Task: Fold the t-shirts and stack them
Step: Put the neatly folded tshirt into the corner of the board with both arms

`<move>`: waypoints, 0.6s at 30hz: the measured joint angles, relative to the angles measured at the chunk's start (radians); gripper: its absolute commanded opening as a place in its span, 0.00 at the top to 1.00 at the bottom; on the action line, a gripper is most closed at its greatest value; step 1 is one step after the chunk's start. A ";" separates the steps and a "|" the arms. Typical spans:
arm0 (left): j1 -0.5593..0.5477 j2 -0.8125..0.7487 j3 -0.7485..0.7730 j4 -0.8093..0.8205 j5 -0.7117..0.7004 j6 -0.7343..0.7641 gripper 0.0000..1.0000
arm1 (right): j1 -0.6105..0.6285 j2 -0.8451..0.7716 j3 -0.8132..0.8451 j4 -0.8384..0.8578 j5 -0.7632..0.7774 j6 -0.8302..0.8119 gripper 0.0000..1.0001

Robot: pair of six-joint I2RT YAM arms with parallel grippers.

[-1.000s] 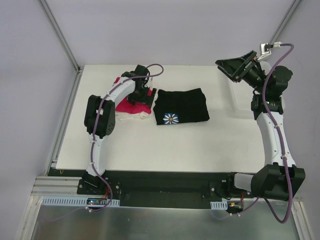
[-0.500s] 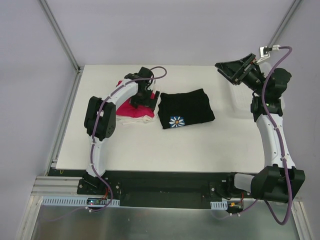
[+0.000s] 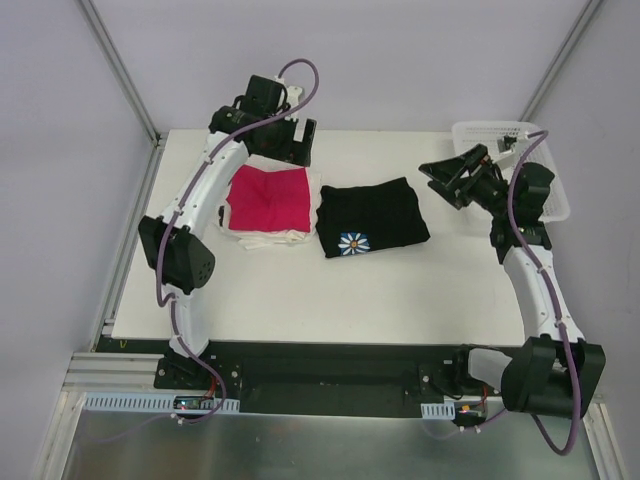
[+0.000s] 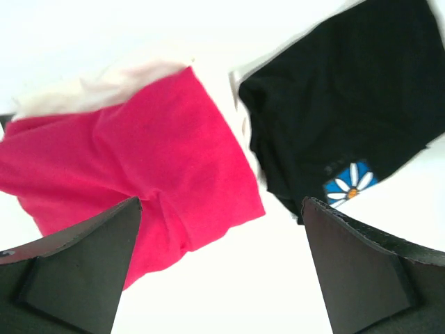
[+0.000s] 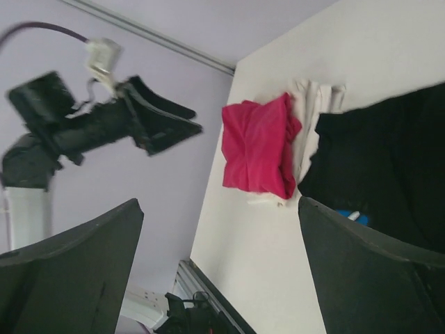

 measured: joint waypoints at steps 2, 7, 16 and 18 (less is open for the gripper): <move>0.006 -0.043 0.015 0.010 0.037 0.010 0.01 | 0.014 -0.043 -0.051 -0.048 0.025 -0.033 0.04; 0.012 -0.113 -0.058 0.084 0.203 0.007 0.01 | 0.054 -0.090 -0.146 -0.145 0.063 -0.105 0.04; 0.008 -0.052 -0.190 0.161 0.512 0.000 0.01 | 0.083 -0.174 -0.301 -0.322 0.154 -0.236 0.03; 0.000 -0.048 -0.214 0.185 0.558 -0.002 0.01 | 0.083 -0.188 -0.330 -0.340 0.169 -0.260 0.03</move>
